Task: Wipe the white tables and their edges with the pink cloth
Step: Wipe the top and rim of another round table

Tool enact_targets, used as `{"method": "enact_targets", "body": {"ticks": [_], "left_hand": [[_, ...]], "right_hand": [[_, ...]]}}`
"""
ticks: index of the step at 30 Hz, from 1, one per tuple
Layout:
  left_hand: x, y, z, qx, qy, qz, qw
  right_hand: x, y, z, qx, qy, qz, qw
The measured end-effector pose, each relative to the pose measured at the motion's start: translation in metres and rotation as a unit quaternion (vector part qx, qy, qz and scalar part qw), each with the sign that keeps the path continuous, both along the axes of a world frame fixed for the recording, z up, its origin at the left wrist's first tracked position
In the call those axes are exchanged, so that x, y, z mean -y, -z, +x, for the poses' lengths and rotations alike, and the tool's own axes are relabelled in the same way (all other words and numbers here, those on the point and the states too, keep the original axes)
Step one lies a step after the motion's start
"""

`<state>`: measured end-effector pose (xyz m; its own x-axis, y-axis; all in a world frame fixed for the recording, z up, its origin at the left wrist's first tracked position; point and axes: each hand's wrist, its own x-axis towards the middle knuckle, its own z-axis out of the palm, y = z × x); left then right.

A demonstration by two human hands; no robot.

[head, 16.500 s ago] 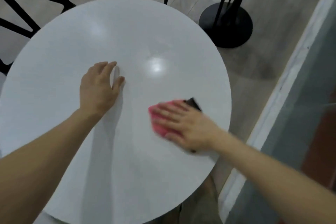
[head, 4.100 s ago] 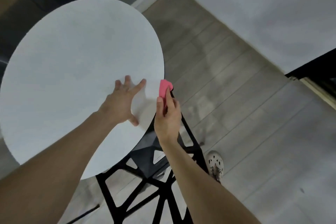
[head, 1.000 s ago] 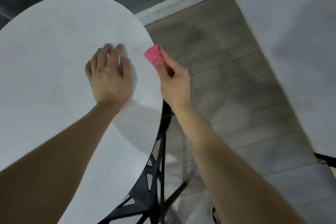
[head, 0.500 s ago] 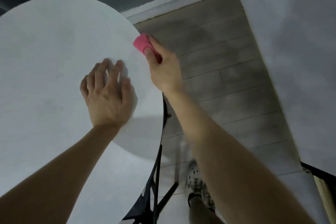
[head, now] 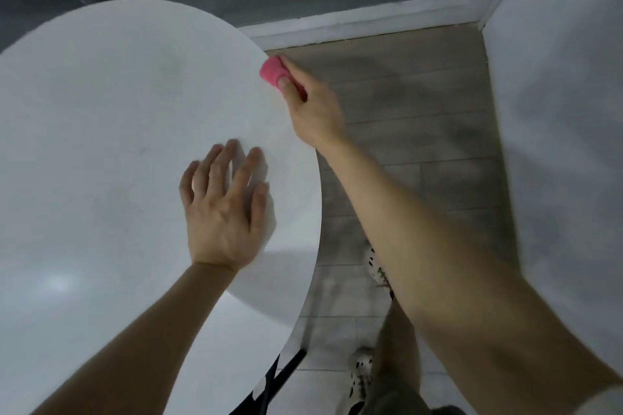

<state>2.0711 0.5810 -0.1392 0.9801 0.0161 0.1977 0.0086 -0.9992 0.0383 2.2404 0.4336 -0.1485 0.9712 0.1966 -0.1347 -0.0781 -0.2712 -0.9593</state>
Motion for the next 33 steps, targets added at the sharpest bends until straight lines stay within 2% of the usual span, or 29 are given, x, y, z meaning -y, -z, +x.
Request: {"method": "enact_targets", "body": {"ticks": [3,6,9,12,14,16,18,21,23,25,28,30,33], "left_hand": [[0.003,0.001,-0.003,0.006,-0.006,-0.015,1.0],[0.003,0.001,-0.002,0.012,0.001,-0.031,0.999],[0.003,0.001,0.0,0.01,-0.001,-0.034,0.999],[0.004,0.0,0.001,0.01,0.003,-0.044,0.999],[0.003,0.001,0.001,0.01,0.003,-0.047,0.999],[0.003,0.001,-0.002,0.006,0.001,-0.055,0.998],[0.003,0.0,-0.003,0.001,0.002,-0.06,0.998],[0.003,-0.002,-0.001,-0.009,0.0,-0.066,0.998],[0.003,-0.003,0.0,-0.014,0.002,-0.065,0.998],[0.004,-0.003,-0.001,-0.012,0.001,-0.059,0.998],[0.003,-0.001,0.001,-0.015,0.002,-0.054,0.998],[0.001,-0.004,0.0,-0.043,0.002,-0.036,0.998],[-0.005,-0.021,0.008,-0.063,0.021,-0.042,0.997]], "right_hand": [[0.011,0.002,-0.068,-0.026,0.023,0.041,0.999],[0.037,0.006,-0.147,-0.015,-0.012,0.062,0.998],[0.031,0.002,-0.092,-0.035,-0.044,0.04,0.998],[-0.01,0.004,0.021,0.004,-0.105,-0.006,0.994],[-0.028,0.006,0.056,0.011,-0.123,-0.025,0.992],[-0.02,0.005,0.032,0.021,-0.119,-0.027,0.992],[0.009,0.004,-0.034,0.033,-0.103,-0.025,0.994],[0.048,0.001,-0.12,-0.01,-0.112,-0.008,0.994],[0.042,0.002,-0.094,-0.032,-0.109,-0.02,0.993],[0.01,0.003,-0.014,-0.019,-0.108,-0.01,0.994],[-0.054,0.0,0.103,-0.012,-0.164,0.006,0.986],[-0.069,-0.003,0.116,-0.064,-0.16,0.022,0.985],[-0.028,-0.004,0.057,-0.121,-0.158,0.064,0.978]]}}
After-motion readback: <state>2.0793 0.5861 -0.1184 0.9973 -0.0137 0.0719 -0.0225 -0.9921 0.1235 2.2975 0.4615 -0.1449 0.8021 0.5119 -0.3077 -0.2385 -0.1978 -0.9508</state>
